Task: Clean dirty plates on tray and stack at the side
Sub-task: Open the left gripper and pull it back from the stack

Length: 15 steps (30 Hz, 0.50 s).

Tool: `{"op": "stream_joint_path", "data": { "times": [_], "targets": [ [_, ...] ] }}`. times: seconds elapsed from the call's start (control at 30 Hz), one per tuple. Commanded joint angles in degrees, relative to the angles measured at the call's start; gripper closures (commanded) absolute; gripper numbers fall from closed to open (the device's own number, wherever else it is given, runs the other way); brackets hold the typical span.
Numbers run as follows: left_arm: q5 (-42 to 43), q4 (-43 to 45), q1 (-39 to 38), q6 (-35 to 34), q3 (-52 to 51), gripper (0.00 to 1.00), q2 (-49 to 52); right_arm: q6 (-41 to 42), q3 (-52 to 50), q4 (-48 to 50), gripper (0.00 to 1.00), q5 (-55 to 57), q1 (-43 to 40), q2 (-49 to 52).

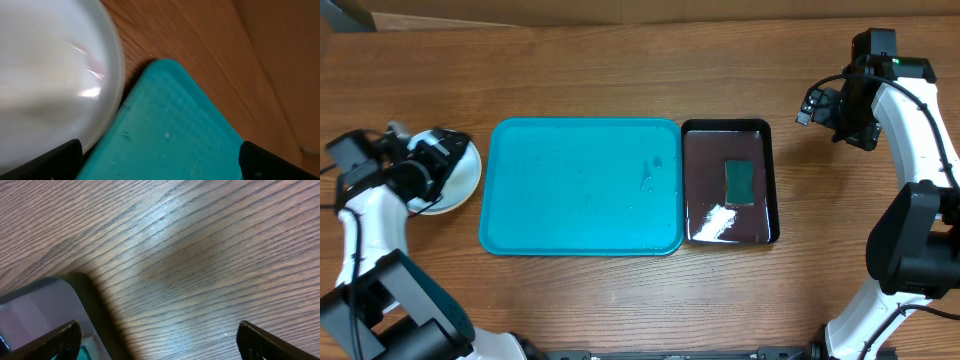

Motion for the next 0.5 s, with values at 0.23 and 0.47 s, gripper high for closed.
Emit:
{"op": "stream_joint_path", "data": {
  "times": [0.23, 0.47],
  "targets": [
    [-1.9, -0.4, -11.0, 2.1, 1.1, 0.00, -1.2, 0.0, 0.8, 0.2, 0.00, 0.0, -0.1, -0.2],
    [-10.6, -0.5, -12.4, 2.1, 1.1, 0.00, -1.2, 0.0, 0.8, 0.2, 0.00, 0.0, -0.1, -0.2]
  ]
}}
